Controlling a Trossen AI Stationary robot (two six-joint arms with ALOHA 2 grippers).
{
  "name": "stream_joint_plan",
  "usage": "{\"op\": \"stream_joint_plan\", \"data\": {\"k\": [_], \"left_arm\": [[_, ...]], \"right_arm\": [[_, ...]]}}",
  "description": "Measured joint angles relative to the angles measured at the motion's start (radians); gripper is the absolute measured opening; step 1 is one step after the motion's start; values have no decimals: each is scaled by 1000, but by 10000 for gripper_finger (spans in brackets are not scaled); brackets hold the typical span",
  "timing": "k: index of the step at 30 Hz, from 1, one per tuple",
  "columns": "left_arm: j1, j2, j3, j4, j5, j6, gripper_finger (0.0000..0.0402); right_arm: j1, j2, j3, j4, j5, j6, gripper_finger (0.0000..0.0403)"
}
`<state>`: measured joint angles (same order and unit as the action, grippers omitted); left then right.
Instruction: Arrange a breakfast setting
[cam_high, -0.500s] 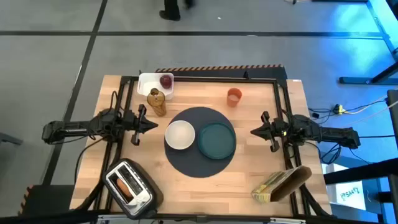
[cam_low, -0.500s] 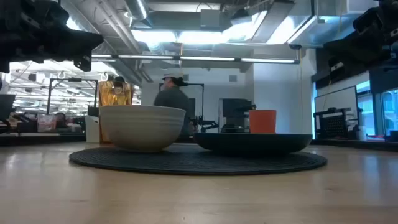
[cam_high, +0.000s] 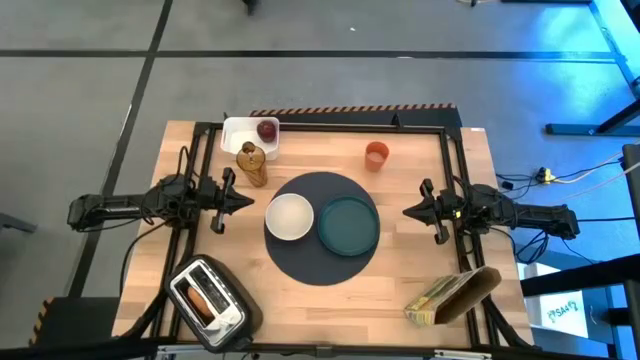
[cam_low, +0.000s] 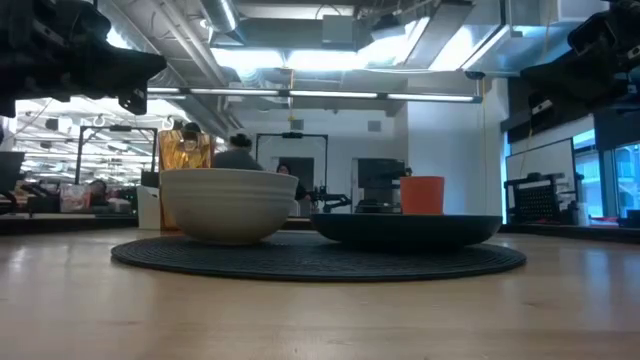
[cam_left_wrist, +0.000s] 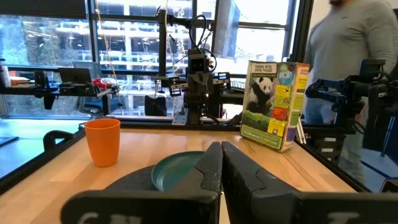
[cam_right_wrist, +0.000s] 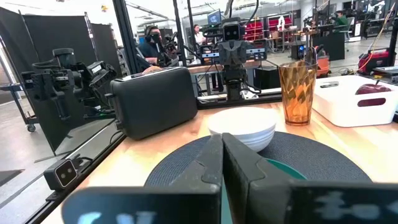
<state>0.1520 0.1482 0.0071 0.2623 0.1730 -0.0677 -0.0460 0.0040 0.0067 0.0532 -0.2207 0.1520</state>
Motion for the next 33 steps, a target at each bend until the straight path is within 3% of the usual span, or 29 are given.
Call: {"op": "stream_joint_plan", "data": {"k": [33], "left_arm": [[0,0,0,0,0,0,0]], "right_arm": [[0,0,0,17,0,8,0]]}}
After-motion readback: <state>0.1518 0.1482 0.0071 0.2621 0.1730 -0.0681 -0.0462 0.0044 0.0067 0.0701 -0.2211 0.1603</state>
